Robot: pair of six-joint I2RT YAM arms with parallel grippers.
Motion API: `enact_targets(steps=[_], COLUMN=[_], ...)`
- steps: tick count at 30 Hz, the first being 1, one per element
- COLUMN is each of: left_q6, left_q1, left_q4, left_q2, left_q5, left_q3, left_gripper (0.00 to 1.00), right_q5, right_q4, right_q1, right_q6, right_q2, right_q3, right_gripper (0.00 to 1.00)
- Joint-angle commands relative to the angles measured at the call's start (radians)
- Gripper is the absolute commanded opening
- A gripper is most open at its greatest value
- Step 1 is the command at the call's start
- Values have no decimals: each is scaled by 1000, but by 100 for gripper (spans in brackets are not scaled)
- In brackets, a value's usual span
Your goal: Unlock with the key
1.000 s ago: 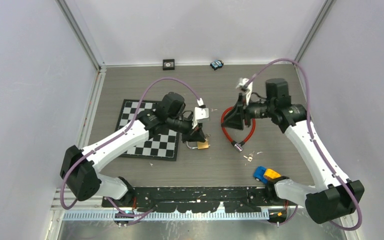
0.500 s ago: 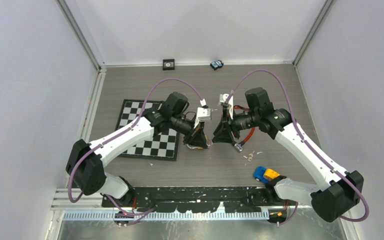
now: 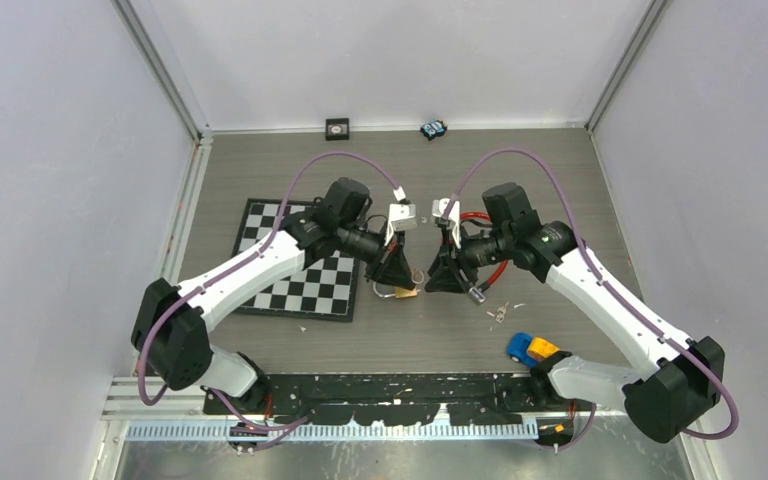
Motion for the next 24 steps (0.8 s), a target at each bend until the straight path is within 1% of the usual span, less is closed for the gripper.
enact_targets(steps=[1, 5, 8, 14, 19, 24], left_q6=[-76, -89, -104, -117, -111, -94], left_q1=[14, 14, 14, 14, 14, 13], left_q4=[83, 88, 97, 111, 114, 104], left_q2=[-2, 15, 24, 29, 34, 44], left_q5=[31, 31, 42, 53, 20, 15], left_q3=[9, 16, 16, 7, -1, -6], left_gripper=[0, 0, 0, 0, 0, 0], right_q5=[0, 60, 91, 141, 155, 176], right_q4=[37, 133, 187, 230, 238, 247], right_q1=[22, 38, 44, 45, 45, 41], right_q6=[-1, 83, 143, 204, 239, 274], right_q2=[-17, -3, 13, 22, 15, 12], right_q3=[-13, -17, -11, 3, 14, 25], right_gripper=[44, 36, 32, 29, 27, 25])
